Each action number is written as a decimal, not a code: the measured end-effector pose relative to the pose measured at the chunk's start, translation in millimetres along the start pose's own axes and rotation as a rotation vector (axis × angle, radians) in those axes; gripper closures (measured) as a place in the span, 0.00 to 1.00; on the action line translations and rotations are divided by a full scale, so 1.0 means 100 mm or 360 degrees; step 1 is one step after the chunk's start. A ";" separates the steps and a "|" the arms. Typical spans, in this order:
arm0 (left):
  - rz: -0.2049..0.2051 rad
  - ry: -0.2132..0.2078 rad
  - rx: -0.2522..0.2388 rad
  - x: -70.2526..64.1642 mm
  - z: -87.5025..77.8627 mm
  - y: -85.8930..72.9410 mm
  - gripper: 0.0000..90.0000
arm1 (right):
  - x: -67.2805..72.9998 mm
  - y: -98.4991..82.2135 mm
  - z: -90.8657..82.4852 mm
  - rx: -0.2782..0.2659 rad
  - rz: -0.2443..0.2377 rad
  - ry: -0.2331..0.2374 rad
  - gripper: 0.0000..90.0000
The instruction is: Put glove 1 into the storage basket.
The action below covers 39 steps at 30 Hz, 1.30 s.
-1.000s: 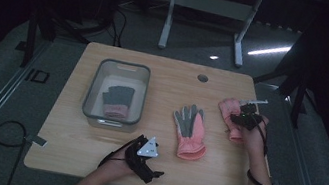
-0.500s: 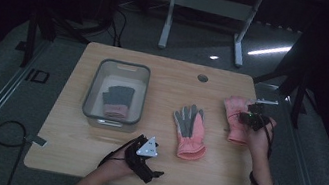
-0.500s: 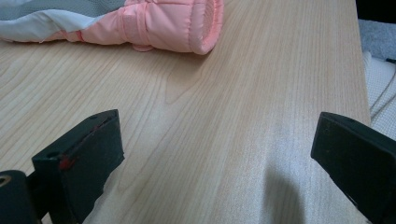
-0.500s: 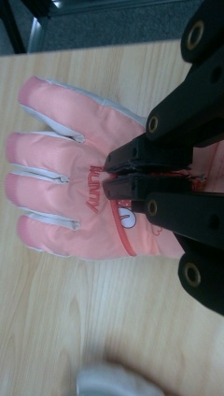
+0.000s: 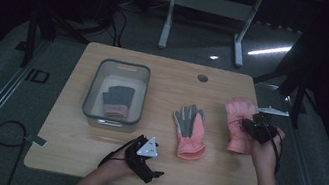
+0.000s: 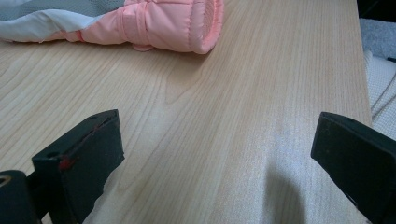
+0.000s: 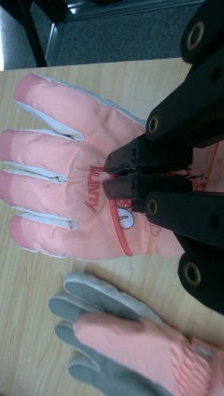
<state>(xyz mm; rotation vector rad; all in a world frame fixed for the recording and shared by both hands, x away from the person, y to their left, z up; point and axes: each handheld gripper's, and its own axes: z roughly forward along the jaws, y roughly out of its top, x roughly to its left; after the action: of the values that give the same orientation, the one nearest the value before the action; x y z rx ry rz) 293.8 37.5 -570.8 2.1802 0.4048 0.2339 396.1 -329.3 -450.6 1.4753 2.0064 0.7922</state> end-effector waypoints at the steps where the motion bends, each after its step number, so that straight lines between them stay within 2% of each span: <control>1: 0.0002 0.0001 0.0000 0.00 0.00 0.00 0.02 | 0.01 -0.03 -0.04 -0.0004 0.0015 0.0001 0.96; 5: 0.0000 -0.0001 -0.0001 0.00 0.00 0.00 0.02 | 0.08 -0.13 -0.12 0.0006 0.0046 -0.0032 0.96; 7: 0.0001 0.0000 0.0000 0.00 0.00 0.00 0.02 | 0.08 -0.20 -0.12 0.0007 0.0099 -0.0036 0.96; 10: -0.0004 -0.0001 -0.0003 0.00 0.00 0.00 0.02 | 0.10 -0.30 -0.05 0.0024 0.0183 -0.0028 0.96; 18: 0.0001 -0.0004 0.0001 0.00 0.00 0.00 0.02 | 0.14 -0.40 0.24 0.0098 0.0270 -0.0050 0.96; 22: 0.0004 -0.0006 0.0005 0.00 0.00 0.00 0.02 | 0.16 -0.39 0.37 0.0124 0.0265 -0.0066 0.96; 23: 0.0003 -0.0005 0.0004 0.00 0.00 0.00 0.02 | 0.17 -0.36 0.44 0.0129 0.0249 -0.0075 0.95; 28: 0.0002 -0.0006 0.0003 0.00 0.00 0.00 0.02 | 0.22 -0.34 0.58 0.0154 0.0213 -0.0088 0.95; 33: 0.0000 -0.0007 0.0001 0.00 0.00 0.00 0.02 | 0.22 -0.37 0.61 0.0156 0.0198 -0.0091 0.94; 38: 0.0001 -0.0008 0.0001 0.00 0.00 0.00 0.02 | 0.17 -0.35 0.57 0.0147 0.0185 -0.0050 0.88; 39: 0.0001 -0.0008 0.0001 0.00 0.00 0.00 0.02 | 0.16 -0.34 0.54 0.0134 0.0153 -0.0040 0.86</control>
<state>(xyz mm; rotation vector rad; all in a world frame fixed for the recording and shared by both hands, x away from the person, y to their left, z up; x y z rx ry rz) 293.9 38.0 -570.7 2.1811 0.4016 0.2287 407.6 -313.8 -513.5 1.6318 1.9841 0.7322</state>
